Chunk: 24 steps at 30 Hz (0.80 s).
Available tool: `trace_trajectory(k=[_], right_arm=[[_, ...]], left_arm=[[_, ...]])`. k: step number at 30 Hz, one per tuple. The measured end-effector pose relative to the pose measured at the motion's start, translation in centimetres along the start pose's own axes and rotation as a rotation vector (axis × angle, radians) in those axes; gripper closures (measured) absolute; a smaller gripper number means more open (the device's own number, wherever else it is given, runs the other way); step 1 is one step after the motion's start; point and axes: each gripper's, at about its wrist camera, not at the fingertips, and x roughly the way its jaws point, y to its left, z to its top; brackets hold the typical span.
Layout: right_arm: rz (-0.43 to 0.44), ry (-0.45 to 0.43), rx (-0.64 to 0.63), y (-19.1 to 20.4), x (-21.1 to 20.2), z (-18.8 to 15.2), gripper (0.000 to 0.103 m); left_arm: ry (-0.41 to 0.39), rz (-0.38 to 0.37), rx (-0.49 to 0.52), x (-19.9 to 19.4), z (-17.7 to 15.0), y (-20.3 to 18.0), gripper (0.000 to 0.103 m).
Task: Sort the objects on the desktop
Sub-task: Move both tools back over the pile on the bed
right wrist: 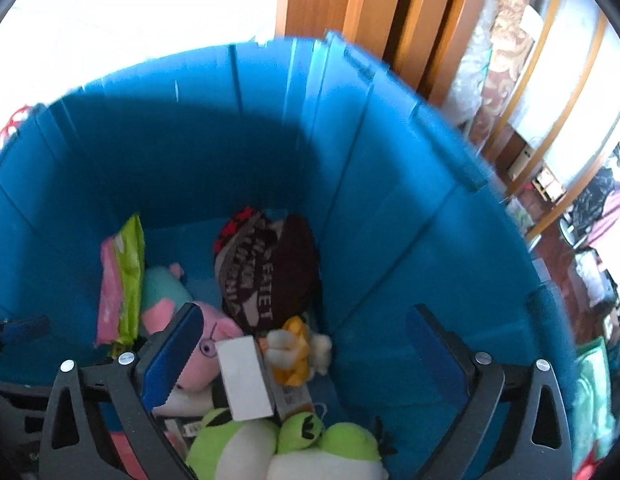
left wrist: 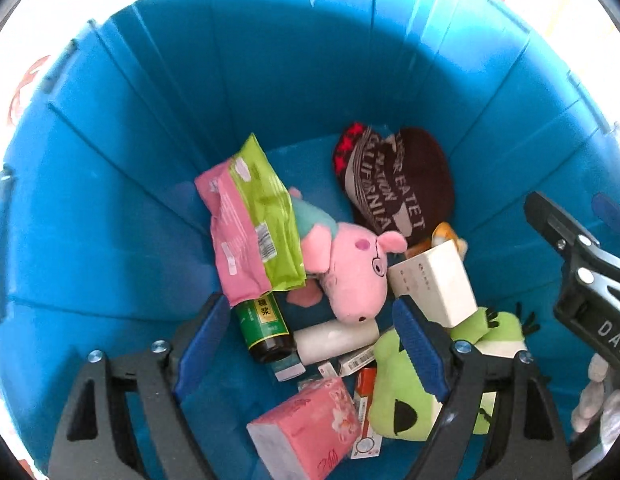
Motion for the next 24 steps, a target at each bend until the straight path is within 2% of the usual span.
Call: trace_trajectory(k=[3, 8, 12, 16, 19, 21, 24], right_arm=[[0.036, -0.006, 0.008, 0.0, -1.3, 0.3, 0.0], [0.072, -0.074, -0.009, 0.4, -5.9, 0.3, 0.0], [0.153, -0.147, 0.01, 1.3, -10.7, -0.1, 0.0], [0.277, -0.219, -0.012, 3.8, -15.4, -1.5, 0.0], [0.333, -0.284, -0.052, 6.4, -18.6, -2.9, 0.0], [0.374, -0.319, -0.065, 7.7, -20.3, -4.0, 0.0], [0.46, -0.348, -0.072, 10.3, -22.1, -6.2, 0.0]], left_arm=[[-0.031, -0.03, 0.022, -2.1, -0.5, -0.2, 0.019], [-0.201, -0.015, 0.113, -8.9, -1.8, -0.4, 0.019], [-0.323, -0.022, 0.12, -14.1, -3.9, 1.7, 0.019], [-0.46, 0.051, 0.107, -18.3, -7.7, 4.9, 0.019], [-0.565, 0.097, 0.057, -20.6, -11.7, 8.0, 0.019], [-0.603, 0.107, 0.019, -21.1, -14.1, 10.2, 0.019], [-0.625, 0.171, -0.07, -20.8, -18.2, 14.4, 0.019]])
